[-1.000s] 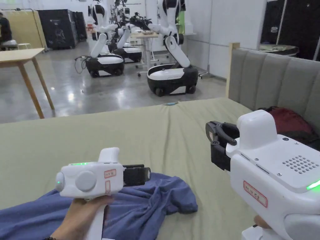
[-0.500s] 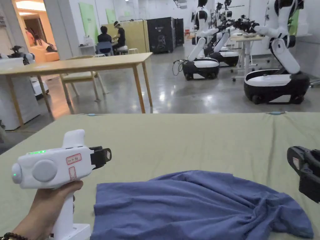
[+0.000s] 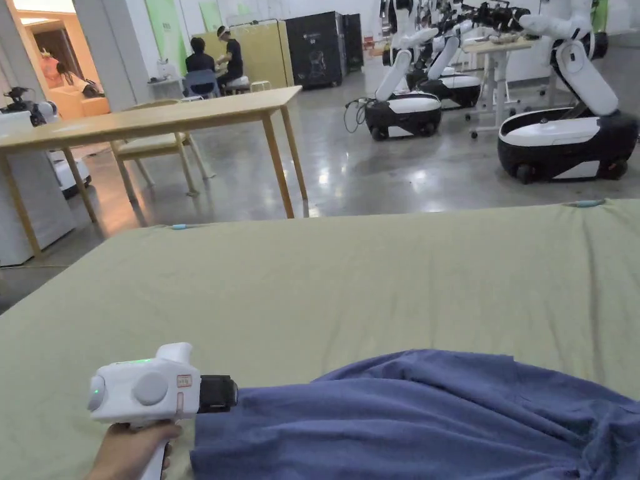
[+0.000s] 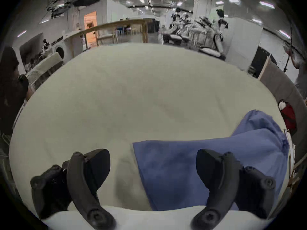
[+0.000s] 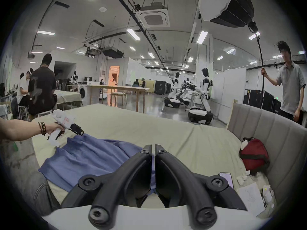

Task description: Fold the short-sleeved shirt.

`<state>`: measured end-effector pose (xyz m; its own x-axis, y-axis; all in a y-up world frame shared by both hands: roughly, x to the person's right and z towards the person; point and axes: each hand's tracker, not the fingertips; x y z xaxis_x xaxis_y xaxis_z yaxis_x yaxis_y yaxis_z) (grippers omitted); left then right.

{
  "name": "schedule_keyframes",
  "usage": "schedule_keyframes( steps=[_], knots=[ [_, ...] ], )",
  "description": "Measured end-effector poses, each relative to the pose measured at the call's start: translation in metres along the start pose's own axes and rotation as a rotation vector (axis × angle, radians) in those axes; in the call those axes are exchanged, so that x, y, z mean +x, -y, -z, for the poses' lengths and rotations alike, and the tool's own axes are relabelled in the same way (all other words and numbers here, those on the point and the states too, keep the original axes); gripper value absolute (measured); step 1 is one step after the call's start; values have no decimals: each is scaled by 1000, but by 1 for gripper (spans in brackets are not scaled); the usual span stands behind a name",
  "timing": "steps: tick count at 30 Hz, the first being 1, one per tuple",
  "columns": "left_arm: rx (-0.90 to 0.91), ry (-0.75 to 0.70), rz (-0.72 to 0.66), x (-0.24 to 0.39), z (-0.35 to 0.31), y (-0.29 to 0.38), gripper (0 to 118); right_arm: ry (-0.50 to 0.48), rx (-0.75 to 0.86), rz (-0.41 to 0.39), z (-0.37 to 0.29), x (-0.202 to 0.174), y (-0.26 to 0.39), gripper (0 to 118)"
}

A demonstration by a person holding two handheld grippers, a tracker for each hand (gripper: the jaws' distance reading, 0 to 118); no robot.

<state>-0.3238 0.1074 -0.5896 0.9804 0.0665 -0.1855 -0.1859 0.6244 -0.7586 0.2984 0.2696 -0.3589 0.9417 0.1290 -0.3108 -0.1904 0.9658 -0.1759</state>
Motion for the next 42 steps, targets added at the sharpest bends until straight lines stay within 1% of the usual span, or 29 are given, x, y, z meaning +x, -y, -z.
schedule_keyframes(
  steps=[3, 4, 6, 8, 9, 10, 11, 12, 13, 14, 15, 17, 19, 20, 21, 22, 23, 24, 25, 27, 30, 33, 34, 35, 37, 39, 40, 41, 42],
  knots=[
    [-66, 22, 12, 5, 20, 10, 106, 12, -35, 2, 10, 0, 10, 5],
    [-55, -24, 46, 12, 20, 11, 103, 12, -50, 1, 14, 0, 13, 5],
    [-38, -42, 77, 20, 9, 9, 72, 15, -68, 0, 22, -2, 20, 5],
    [5, -16, 149, 32, -4, 11, 54, 14, -87, 12, 29, -3, 27, 5],
    [38, -10, 193, 38, -10, 15, 42, 9, -97, 26, 31, -4, 29, 5],
    [50, -2, 217, 44, -15, 21, 5, 6, -106, 39, 34, -5, 31, 5],
    [63, -9, 239, 52, -18, 24, 1, 4, -120, 53, 36, -5, 31, 5],
    [19, 17, 239, 54, -20, 27, 1, 3, -128, 57, 35, -5, 30, 5],
    [-27, 104, 232, 58, -20, 29, 1, 5, -132, 56, 35, -4, 30, 5],
    [-20, 94, 247, 64, -25, 34, 1, 11, -141, 52, 36, -1, 30, 5],
    [22, 43, 284, 69, -31, 35, 1, 20, -152, 46, 37, 5, 29, 5],
    [17, 76, 272, 72, -40, 32, 1, 49, -182, 41, 42, 20, 31, 5],
    [33, 84, 260, 78, -52, 32, 1, 78, -256, 75, 59, 44, 39, 8],
    [50, 87, 256, 80, -58, 31, 1, 82, -306, 102, 68, 57, 45, 16],
    [69, 93, 255, 81, -64, 30, 1, 71, -355, 133, 80, 69, 53, 30],
    [87, 103, 247, 82, -71, 29, 1, 59, -418, 160, 94, 82, 63, 51],
    [93, 110, 242, 84, -75, 29, 1, 66, -453, 173, 103, 88, 70, 77],
    [96, 118, 239, 86, -80, 28, 1, 85, -498, 177, 116, 98, 81, 88],
    [101, 123, 235, 88, -84, 28, 1, 78, -534, 170, 127, 105, 91, 90],
    [112, 131, 231, 96, -97, 31, 1, 94, -591, 164, 144, 112, 106, 90],
    [121, 143, 231, 102, -105, 33, 1, 108, -670, 141, 166, 111, 128, 90],
    [114, 148, 228, 108, -108, 36, 1, 48, -699, 152, 176, 98, 139, 89],
    [113, 147, 231, 108, -107, 36, 1, 33, -690, 150, 178, 91, 140, 87],
    [110, 146, 232, 109, -108, 37, 1, 10, -680, 143, 180, 84, 141, 83],
    [103, 150, 230, 111, -109, 39, 1, -31, -661, 107, 186, 63, 142, 77],
    [99, 148, 226, 111, -107, 39, 1, -22, -661, 13, 195, 48, 140, 72],
    [99, 147, 225, 112, -108, 40, 1, -48, -657, -13, 197, 42, 136, 62],
    [96, 149, 221, 113, -110, 42, 1, -67, -657, -12, 198, 41, 133, 45],
    [97, 149, 218, 112, -109, 42, 1, -108, -648, 9, 199, 41, 130, 24]
  ],
)
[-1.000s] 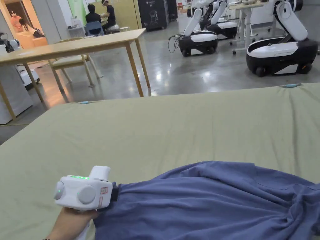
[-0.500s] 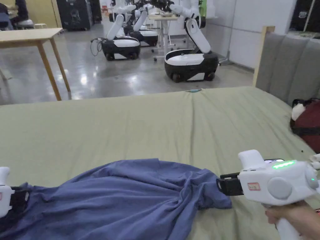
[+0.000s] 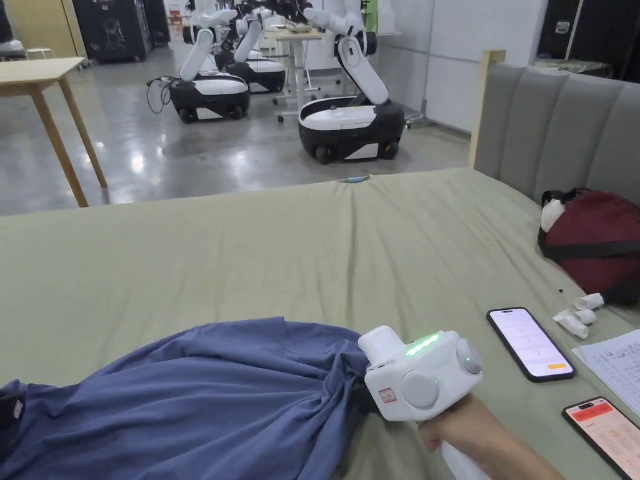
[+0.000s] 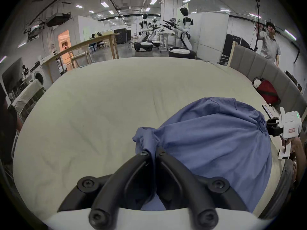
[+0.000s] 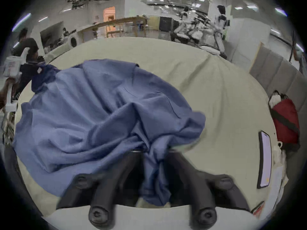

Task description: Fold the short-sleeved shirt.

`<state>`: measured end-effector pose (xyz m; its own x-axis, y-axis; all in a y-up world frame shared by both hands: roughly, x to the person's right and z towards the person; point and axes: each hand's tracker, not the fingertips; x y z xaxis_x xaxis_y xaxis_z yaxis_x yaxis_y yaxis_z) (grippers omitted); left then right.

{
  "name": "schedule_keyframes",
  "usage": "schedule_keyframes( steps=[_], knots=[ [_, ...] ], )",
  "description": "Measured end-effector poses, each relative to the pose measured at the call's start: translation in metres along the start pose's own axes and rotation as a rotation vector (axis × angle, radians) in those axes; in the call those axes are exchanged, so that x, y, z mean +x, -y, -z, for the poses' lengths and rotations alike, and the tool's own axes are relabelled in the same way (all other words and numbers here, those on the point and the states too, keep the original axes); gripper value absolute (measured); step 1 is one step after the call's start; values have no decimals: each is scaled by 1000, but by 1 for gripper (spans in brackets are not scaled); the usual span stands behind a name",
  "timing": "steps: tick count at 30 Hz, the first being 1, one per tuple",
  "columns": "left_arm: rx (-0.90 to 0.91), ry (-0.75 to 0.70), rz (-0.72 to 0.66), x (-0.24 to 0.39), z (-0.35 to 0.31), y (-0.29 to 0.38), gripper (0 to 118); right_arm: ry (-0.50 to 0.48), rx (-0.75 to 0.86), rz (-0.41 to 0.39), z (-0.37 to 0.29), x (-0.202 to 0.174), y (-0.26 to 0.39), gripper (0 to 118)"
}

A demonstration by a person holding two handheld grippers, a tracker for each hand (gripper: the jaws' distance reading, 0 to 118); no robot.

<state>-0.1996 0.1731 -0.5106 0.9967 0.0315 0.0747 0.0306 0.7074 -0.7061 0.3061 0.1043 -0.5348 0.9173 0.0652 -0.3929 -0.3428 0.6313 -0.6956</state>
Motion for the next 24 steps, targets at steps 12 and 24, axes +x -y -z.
schedule_keyframes(
  steps=[12, 24],
  knots=[
    [312, 22, -84, 1, -96, -52, 1, -27, 442, 16, -143, 2, -66, 10],
    [715, -82, -49, 35, -273, -226, 1, 126, 867, -26, -335, 9, -246, 10]
  ],
)
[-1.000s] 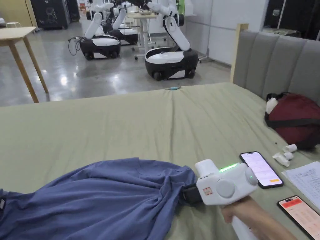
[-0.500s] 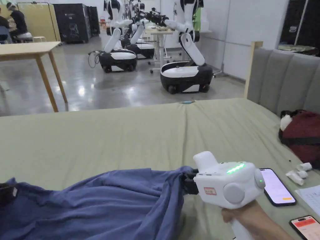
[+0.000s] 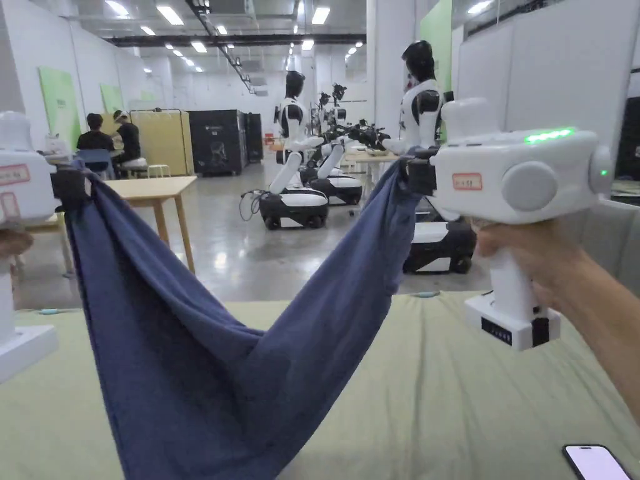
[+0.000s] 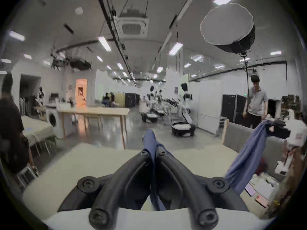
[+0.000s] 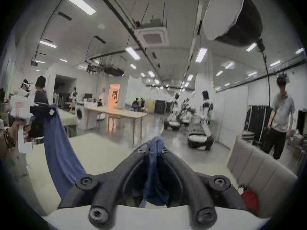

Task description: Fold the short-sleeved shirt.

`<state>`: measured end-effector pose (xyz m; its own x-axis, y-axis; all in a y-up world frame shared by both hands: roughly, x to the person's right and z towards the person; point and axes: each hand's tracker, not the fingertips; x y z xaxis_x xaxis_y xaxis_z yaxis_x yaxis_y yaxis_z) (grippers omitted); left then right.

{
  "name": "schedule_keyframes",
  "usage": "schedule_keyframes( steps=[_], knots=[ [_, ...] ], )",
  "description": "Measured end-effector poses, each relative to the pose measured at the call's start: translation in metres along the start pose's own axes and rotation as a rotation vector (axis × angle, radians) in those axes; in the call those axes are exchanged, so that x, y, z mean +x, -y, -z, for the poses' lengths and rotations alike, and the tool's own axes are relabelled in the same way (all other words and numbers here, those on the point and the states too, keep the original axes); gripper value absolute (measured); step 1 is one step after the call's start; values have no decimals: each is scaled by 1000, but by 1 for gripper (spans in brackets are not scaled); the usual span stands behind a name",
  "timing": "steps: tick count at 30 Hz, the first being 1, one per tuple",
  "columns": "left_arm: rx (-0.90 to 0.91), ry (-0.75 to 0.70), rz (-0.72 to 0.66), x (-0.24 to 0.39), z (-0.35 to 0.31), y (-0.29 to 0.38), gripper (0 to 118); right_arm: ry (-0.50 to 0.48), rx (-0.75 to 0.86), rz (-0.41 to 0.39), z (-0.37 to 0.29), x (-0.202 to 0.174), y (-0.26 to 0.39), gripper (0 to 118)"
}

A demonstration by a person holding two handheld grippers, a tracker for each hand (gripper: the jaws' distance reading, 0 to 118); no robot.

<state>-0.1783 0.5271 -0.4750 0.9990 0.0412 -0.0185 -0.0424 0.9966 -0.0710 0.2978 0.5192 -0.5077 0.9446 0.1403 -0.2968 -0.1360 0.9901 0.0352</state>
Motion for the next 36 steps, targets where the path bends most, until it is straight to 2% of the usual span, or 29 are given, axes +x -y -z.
schedule_keyframes(
  steps=[2, 5, 10, 12, 13, 20, 27, 30, 32, 36],
  knots=[
    [13, -45, 6, 1, 8, -29, 1, 60, 35, 23, 5, 10, -33, 10],
    [28, -75, -12, 1, 25, -52, 1, 190, 1, -4, 20, 28, -65, 10],
    [3, -109, -69, 4, 72, -58, 1, 297, -95, -9, 53, 61, -84, 10],
    [8, -93, -103, 7, 85, -53, 1, 285, -67, 34, 56, 70, -82, 10],
    [22, -69, -124, 7, 91, -49, 1, 269, -60, 31, 55, 74, -79, 10],
    [9, -33, -105, 27, 117, -16, 1, 247, -56, 101, 63, 88, -40, 10],
    [-92, 10, -106, 36, 138, 70, 1, 194, -132, 186, 83, 80, 46, 10],
    [-163, 28, -129, 35, 145, 111, 1, 198, -194, 167, 93, 77, 86, 10],
    [-187, 24, -116, 35, 145, 130, 1, 182, -232, 189, 96, 78, 106, 10],
    [-184, 44, -104, 29, 122, 154, 1, 147, -205, 235, 67, 78, 134, 10]
  ],
)
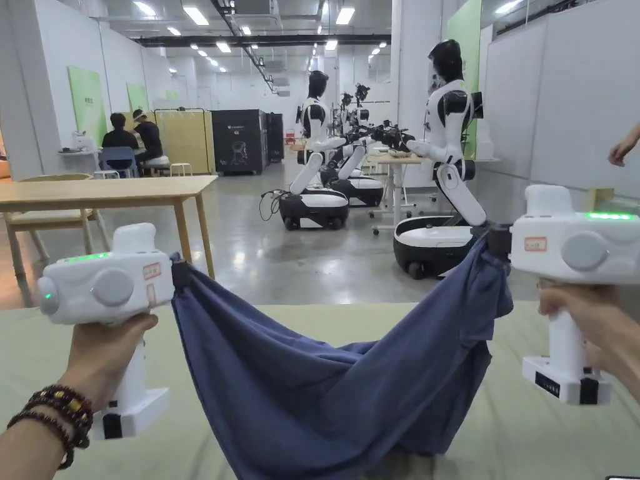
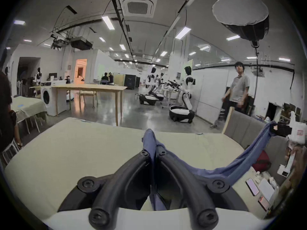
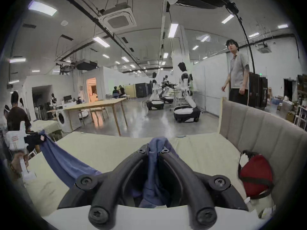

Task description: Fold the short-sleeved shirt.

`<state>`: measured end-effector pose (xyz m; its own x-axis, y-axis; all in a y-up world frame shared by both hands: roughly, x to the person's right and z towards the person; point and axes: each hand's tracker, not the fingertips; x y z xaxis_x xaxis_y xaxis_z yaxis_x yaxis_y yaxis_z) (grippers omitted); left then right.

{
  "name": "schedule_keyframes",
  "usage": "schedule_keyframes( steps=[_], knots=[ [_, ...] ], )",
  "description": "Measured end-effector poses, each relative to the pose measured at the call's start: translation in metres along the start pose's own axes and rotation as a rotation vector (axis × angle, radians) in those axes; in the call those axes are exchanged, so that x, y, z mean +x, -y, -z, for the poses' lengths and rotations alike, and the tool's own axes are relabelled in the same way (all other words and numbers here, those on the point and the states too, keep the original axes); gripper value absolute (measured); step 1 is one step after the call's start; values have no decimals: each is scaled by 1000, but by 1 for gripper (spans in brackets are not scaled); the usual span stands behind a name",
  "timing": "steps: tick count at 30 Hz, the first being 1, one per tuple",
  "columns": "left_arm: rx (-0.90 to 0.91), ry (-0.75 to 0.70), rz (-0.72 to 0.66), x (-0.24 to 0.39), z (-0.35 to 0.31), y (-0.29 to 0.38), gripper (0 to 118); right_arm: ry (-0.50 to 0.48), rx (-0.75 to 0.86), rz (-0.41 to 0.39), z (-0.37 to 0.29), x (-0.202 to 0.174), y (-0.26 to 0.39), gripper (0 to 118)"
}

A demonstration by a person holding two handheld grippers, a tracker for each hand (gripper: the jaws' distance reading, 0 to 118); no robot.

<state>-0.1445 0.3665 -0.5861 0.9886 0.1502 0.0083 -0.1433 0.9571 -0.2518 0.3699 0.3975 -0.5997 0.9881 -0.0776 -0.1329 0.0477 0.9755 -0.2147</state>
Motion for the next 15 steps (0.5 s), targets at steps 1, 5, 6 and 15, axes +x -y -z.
schedule_keyframes(
  steps=[1, 5, 6, 15],
  knots=[
    [-9, 48, -24, -4, -14, 9, 1, -20, 3, -7, -15, 2, 11, 10],
    [17, 98, 40, -18, -77, 54, 1, -79, -23, -97, -85, 11, 56, 10],
    [21, 108, 68, -22, -100, 68, 1, -92, -31, -103, -107, 16, 69, 10],
    [-243, 122, 8, -64, -241, 218, 1, -165, -315, -165, -260, 41, 205, 10]
  ],
)
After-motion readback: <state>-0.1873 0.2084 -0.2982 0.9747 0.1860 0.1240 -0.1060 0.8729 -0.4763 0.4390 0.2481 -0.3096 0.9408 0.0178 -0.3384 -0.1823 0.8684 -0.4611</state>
